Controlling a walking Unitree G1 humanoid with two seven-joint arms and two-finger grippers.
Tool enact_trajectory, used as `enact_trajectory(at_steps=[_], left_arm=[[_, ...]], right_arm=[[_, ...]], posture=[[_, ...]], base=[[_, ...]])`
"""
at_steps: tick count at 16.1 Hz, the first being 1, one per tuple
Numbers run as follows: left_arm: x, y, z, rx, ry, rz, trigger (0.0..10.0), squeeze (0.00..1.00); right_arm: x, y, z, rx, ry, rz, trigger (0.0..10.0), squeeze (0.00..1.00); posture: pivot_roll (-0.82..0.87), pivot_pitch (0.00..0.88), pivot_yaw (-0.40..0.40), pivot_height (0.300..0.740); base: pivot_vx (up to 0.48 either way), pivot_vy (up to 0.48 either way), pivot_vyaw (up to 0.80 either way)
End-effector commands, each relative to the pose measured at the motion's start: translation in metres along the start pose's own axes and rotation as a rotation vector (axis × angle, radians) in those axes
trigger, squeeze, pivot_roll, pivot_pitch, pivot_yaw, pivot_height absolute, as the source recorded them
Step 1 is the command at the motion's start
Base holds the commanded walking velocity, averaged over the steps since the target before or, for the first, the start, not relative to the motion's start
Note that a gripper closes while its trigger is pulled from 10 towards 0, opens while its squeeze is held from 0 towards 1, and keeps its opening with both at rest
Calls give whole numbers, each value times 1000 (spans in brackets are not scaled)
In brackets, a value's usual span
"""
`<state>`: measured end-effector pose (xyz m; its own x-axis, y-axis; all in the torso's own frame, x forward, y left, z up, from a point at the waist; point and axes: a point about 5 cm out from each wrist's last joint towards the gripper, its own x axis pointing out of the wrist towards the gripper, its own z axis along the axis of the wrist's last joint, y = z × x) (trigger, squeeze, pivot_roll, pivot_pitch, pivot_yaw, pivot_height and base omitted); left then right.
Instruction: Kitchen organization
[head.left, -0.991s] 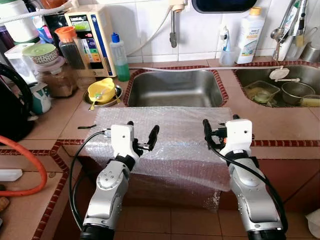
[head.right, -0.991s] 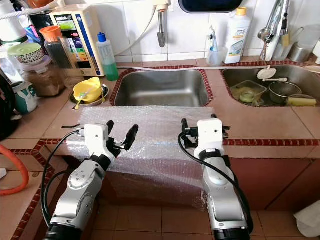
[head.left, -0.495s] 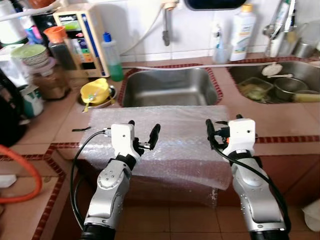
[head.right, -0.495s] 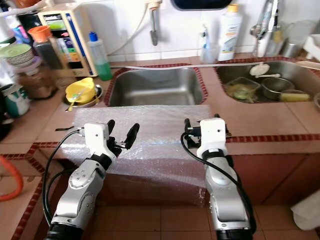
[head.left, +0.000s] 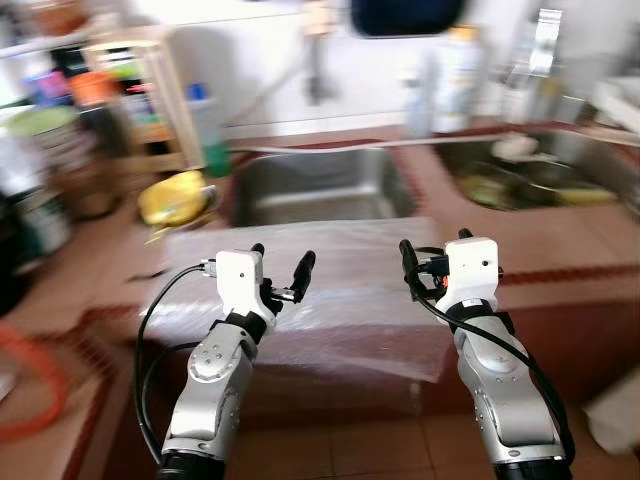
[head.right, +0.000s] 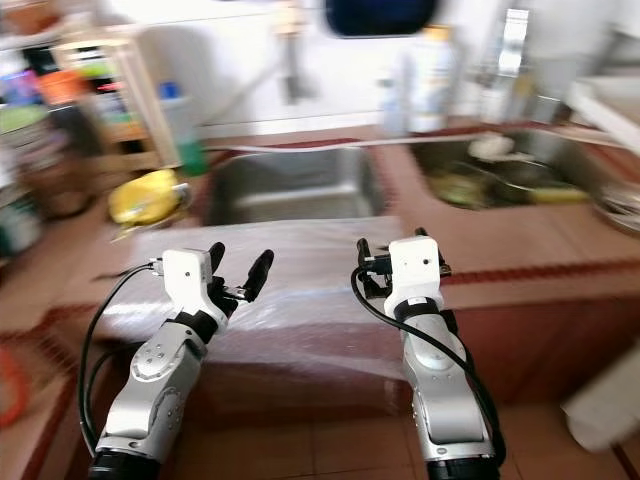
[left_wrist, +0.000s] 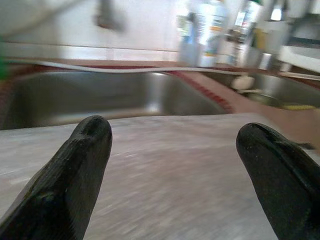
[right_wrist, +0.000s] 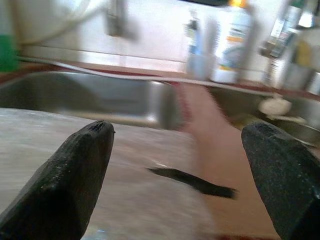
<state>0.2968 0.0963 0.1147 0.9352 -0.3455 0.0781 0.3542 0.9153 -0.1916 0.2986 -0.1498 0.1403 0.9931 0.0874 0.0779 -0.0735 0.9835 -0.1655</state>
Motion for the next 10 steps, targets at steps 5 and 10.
enact_trajectory(at_steps=[5,10], left_arm=[[-2,1,4,15,-11,-6,10000,0],[-4,2,4,19,-7,-11,10000,0]], right_arm=[[1,3,4,3,-13,7,10000,0],[2,6,7,-7,-27,34,10000,0]], posture=[[-307,15,111,740],[-301,13,113,740]], base=[[274,0,0],[296,0,0]])
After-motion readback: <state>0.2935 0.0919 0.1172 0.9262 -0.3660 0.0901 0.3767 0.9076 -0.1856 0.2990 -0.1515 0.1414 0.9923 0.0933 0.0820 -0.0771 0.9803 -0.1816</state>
